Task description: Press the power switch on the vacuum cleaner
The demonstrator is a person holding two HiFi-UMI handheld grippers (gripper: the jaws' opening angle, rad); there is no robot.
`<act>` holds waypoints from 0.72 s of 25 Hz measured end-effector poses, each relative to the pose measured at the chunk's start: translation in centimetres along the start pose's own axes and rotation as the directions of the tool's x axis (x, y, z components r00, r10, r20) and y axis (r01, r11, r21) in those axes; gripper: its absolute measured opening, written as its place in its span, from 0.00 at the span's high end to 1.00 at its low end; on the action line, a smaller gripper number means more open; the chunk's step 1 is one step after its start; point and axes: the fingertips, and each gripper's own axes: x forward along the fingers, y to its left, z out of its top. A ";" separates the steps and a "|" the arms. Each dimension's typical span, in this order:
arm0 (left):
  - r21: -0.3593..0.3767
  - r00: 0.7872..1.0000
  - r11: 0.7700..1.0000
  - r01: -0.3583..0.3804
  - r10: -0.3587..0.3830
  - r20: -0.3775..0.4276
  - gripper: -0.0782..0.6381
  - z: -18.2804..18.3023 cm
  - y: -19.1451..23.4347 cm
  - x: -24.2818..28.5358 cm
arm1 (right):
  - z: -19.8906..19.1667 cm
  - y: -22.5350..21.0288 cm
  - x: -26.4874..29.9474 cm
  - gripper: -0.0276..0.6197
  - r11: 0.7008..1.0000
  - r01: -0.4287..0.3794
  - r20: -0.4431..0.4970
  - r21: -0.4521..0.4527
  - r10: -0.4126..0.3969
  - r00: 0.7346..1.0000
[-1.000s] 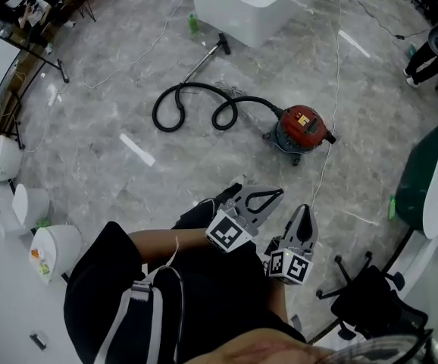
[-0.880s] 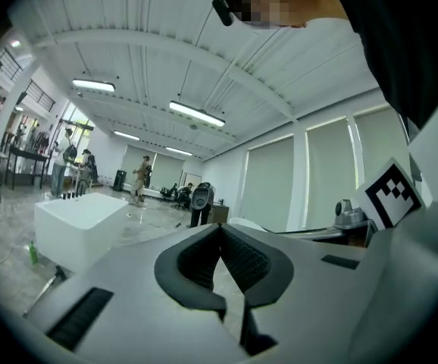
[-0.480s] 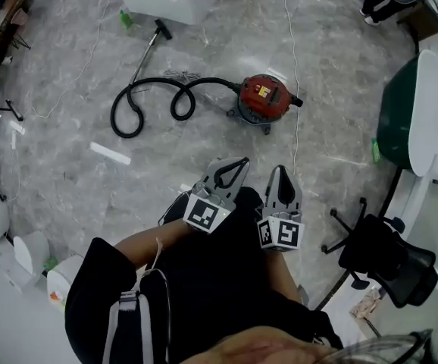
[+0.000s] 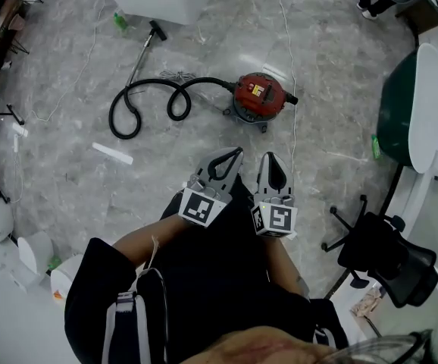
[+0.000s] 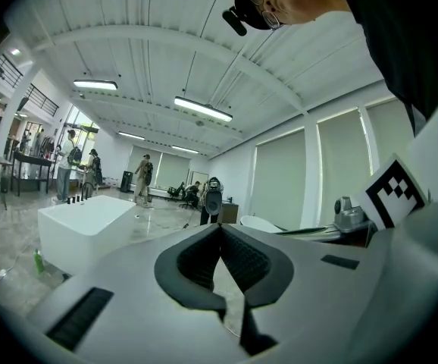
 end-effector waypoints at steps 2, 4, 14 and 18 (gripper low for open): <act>-0.006 1.000 1.000 -0.017 0.017 0.001 0.87 0.1 0.4 0.6 | 0.1 -0.6 1.0 0.93 1.000 -0.014 -0.017 -0.004 0.014 1.000; -0.011 0.999 0.999 -0.032 0.032 0.015 0.87 0.3 0.7 1.2 | -0.2 -1.4 2.1 0.93 1.000 -0.024 -0.038 -0.008 0.024 0.999; -0.036 0.993 0.993 -0.109 0.111 0.041 0.87 -1.6 3.2 2.6 | -3.9 -4.0 8.8 0.93 0.995 -0.098 -0.154 0.015 0.100 0.983; -0.035 0.990 0.990 -0.136 0.137 0.043 0.87 -2.9 3.7 3.2 | -5.5 -5.6 11.6 0.93 0.992 -0.118 -0.176 -0.046 0.109 0.978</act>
